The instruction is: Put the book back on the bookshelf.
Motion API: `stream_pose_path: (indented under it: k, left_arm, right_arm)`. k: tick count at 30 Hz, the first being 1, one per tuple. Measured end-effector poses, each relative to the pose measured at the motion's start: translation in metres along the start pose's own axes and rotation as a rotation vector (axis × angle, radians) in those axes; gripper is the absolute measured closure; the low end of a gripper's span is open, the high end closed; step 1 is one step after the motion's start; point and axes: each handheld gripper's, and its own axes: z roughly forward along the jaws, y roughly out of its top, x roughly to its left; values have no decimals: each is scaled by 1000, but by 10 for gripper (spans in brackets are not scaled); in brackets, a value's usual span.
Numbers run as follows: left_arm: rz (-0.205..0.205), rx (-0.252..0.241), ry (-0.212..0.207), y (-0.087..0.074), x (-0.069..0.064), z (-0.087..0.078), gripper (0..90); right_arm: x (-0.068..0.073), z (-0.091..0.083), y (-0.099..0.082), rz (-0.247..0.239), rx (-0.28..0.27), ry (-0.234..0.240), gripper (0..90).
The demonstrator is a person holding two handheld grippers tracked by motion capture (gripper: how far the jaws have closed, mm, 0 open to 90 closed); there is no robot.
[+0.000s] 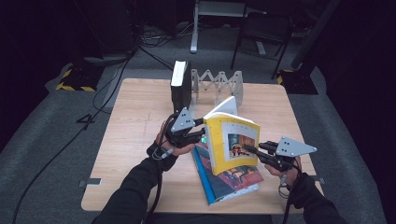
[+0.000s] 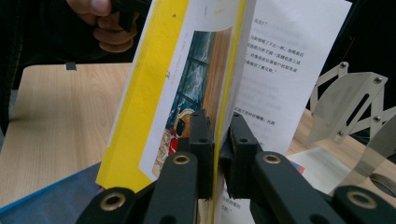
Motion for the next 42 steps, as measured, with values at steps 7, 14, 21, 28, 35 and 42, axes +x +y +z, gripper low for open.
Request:
stream_pose_path:
  k: [7,14,21,28,35,42]
  left_arm:
    - [7,57,-19,-23,-19,-4,574]
    - [12,130,-52,-45,-38,-4,512]
    - [17,185,-132,-59,-63,1,401]
    - [26,196,-159,-63,-75,14,382]
    - [17,187,-168,-62,-80,34,369]
    - [9,113,-131,-57,-81,49,391]
  right_arm:
    - [4,-5,-2,-13,-2,-4,830]
    - [6,-9,-5,-10,2,-10,829]
    - [8,-13,-7,-15,5,-12,829]
    - [13,-18,-10,-20,9,-18,829]
    - [16,-23,-13,-14,11,-18,828]
    - [18,-26,-15,-8,9,-19,820]
